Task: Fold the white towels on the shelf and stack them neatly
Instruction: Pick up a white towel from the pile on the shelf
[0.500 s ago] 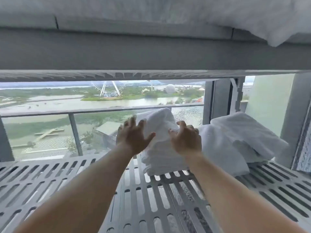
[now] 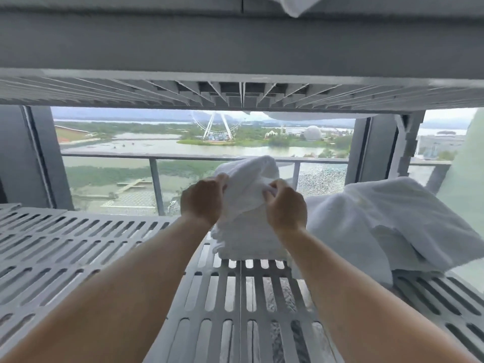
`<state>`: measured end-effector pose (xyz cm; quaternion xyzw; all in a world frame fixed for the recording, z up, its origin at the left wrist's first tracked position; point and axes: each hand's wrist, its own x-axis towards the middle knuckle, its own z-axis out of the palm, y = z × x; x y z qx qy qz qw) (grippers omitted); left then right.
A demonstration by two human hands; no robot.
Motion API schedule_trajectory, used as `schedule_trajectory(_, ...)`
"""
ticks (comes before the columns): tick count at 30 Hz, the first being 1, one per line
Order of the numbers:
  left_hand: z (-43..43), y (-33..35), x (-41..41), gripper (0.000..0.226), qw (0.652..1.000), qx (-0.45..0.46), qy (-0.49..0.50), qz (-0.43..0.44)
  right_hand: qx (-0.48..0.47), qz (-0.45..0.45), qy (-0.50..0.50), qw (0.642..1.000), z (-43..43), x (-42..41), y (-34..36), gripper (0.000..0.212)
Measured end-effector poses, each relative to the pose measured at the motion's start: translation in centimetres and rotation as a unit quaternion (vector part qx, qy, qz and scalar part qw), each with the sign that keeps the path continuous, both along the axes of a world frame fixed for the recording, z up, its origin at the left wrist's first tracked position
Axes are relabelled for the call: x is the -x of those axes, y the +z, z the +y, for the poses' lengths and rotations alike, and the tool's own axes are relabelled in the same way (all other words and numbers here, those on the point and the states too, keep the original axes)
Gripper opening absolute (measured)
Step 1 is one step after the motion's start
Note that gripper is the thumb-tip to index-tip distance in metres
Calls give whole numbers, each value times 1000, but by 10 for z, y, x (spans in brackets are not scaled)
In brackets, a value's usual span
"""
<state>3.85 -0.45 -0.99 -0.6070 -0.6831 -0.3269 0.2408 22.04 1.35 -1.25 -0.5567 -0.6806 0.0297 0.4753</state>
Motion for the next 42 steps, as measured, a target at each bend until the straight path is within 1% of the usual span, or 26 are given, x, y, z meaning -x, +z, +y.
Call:
schedule_trajectory(3,-19,3,-2,23,999,-38,6,11,-25,37,31,999,-7,0,1,15)
schedule_trajectory(7,-40,13,0,23,996,-75,24,28,-88,74,54,992,-27,1,11,16)
schedule_trajectory(11,-65,13,-1,20,994,-107,18,34,-96,72,51,992,-55,1,16,17)
schedule_trajectory(14,-87,7,-1,23,995,-97,11,36,-79,71,49,993,-78,0,10,20)
schedule_trajectory(20,-144,-12,5,28,997,-67,-11,22,-93,73,36,992,-131,4,-16,17)
schedule_trajectory(24,-176,-17,9,28,998,-51,-21,-1,-86,64,-1,994,-164,-5,-33,15)
schedule_trajectory(28,-197,-29,7,28,998,-40,-47,8,-56,66,-48,995,-195,-20,-55,14)
schedule_trajectory(30,-203,-37,5,28,998,-34,-56,-2,-34,71,-59,995,-207,-26,-67,15)
schedule_trajectory(34,-212,-53,-6,34,997,4,-72,-19,72,59,-76,993,-222,-35,-85,20)
schedule_trajectory(37,-216,-59,-23,38,995,27,-98,-14,152,47,-72,985,-227,-44,-94,24)
schedule_trajectory(40,-212,-56,-40,33,993,47,-111,0,168,43,-58,983,-225,-58,-94,33)
schedule_trajectory(42,-207,-51,-48,31,992,53,-116,10,189,31,-22,981,-223,-63,-92,32)
